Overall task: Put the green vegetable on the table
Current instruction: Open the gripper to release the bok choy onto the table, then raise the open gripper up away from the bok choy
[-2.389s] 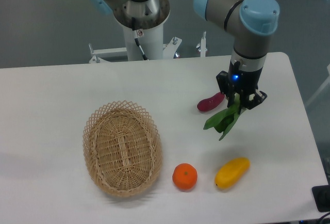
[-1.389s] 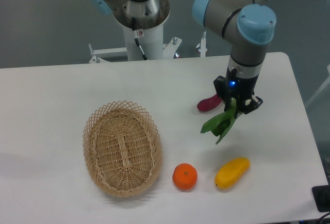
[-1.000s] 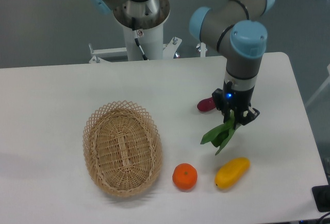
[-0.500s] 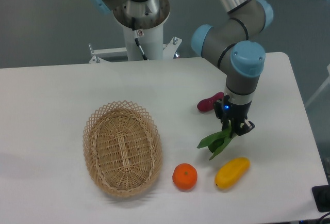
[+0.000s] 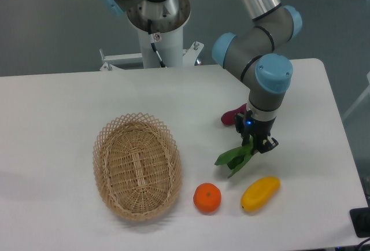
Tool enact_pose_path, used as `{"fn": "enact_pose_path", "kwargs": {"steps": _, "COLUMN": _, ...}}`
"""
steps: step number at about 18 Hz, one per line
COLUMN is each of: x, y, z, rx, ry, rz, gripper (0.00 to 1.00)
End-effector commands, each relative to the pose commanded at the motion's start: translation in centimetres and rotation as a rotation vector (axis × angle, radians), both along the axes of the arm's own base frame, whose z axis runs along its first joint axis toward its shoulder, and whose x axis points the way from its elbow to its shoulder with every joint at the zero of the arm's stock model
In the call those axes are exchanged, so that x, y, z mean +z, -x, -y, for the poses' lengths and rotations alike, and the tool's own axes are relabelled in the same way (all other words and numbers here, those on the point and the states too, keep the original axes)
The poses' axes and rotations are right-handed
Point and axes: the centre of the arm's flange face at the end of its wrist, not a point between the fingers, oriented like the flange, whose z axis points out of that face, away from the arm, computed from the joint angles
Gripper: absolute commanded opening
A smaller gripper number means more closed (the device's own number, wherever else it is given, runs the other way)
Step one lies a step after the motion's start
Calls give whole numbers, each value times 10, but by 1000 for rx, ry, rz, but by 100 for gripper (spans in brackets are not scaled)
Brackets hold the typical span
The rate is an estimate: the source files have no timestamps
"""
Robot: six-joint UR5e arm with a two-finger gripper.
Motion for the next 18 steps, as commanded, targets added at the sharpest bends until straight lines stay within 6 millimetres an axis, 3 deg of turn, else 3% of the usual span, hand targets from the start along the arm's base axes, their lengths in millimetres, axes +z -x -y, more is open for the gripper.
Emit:
{"fn": "enact_pose_path", "kwargs": {"steps": 2, "x": 1, "y": -2, "z": 1, "rx": 8, "ry": 2, "rz": 2, "gripper": 100}}
{"fn": "enact_pose_path", "kwargs": {"steps": 7, "x": 32, "y": -3, "z": 3, "rx": 35, "ry": -23, "rz": -41, "gripper": 100}}
{"fn": "enact_pose_path", "kwargs": {"steps": 11, "x": 81, "y": 2, "z": 3, "rx": 38, "ry": -58, "rz": -121, "gripper": 100}}
{"fn": "enact_pose_path", "kwargs": {"steps": 14, "x": 119, "y": 13, "z": 17, "rx": 64, "ry": -44, "rz": -181, "gripper": 100}}
{"fn": "enact_pose_path", "kwargs": {"steps": 18, "x": 144, "y": 25, "z": 23, "rx": 41, "ry": -6, "rz": -145, "gripper": 100}}
